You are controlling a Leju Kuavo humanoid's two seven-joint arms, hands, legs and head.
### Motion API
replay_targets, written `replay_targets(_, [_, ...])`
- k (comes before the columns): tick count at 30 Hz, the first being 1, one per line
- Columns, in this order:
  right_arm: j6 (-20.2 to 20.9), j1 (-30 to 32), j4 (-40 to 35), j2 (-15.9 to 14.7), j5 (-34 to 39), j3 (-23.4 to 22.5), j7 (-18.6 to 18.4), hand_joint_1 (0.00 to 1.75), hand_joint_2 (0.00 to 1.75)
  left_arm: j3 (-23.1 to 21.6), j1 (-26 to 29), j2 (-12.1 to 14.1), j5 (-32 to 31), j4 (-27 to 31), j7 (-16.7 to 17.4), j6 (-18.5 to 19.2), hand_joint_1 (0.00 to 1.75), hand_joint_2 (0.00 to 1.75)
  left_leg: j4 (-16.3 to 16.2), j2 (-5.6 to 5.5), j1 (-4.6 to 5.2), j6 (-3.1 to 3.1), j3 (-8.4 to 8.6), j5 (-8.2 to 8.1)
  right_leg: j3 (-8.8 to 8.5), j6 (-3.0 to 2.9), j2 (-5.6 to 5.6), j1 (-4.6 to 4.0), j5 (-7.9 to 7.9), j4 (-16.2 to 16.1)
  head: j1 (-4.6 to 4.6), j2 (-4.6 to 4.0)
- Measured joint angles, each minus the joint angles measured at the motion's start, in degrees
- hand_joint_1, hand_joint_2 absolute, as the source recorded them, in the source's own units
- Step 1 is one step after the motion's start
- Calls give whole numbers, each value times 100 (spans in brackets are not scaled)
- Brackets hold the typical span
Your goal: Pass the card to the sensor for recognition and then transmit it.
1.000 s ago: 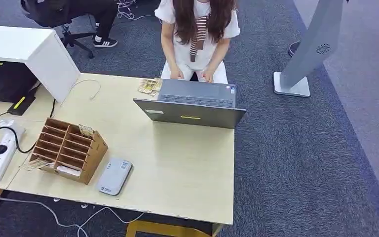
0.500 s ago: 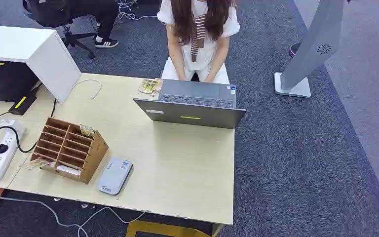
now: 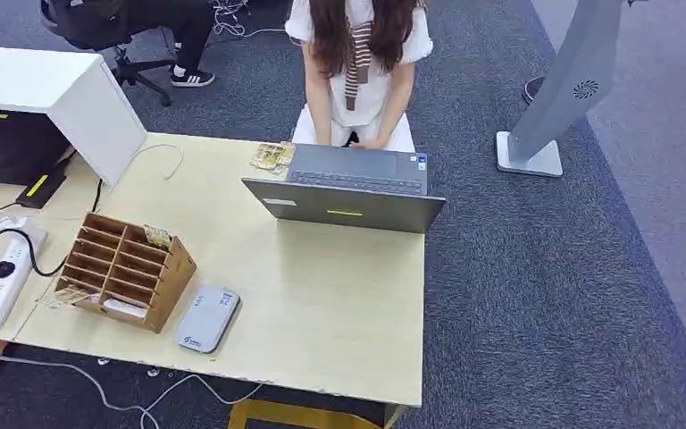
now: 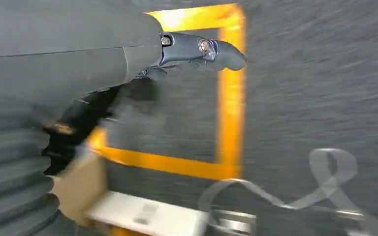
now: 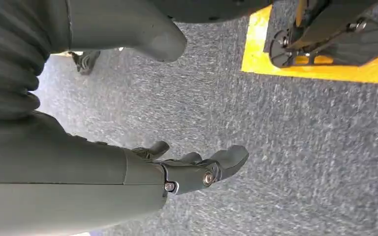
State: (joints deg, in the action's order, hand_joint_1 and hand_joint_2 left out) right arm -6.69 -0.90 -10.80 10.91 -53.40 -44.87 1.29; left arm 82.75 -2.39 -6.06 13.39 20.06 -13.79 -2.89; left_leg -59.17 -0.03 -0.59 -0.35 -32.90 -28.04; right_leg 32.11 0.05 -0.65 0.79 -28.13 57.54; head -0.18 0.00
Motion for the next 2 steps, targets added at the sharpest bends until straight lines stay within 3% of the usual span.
replay_targets(2, [50,-3,0,-2,-90,11,9,0,175,-214,-1,-39,-275,-170,131,40,0,175,0,0,-1,0,0,0,0,0,0,0,0,0,0,0])
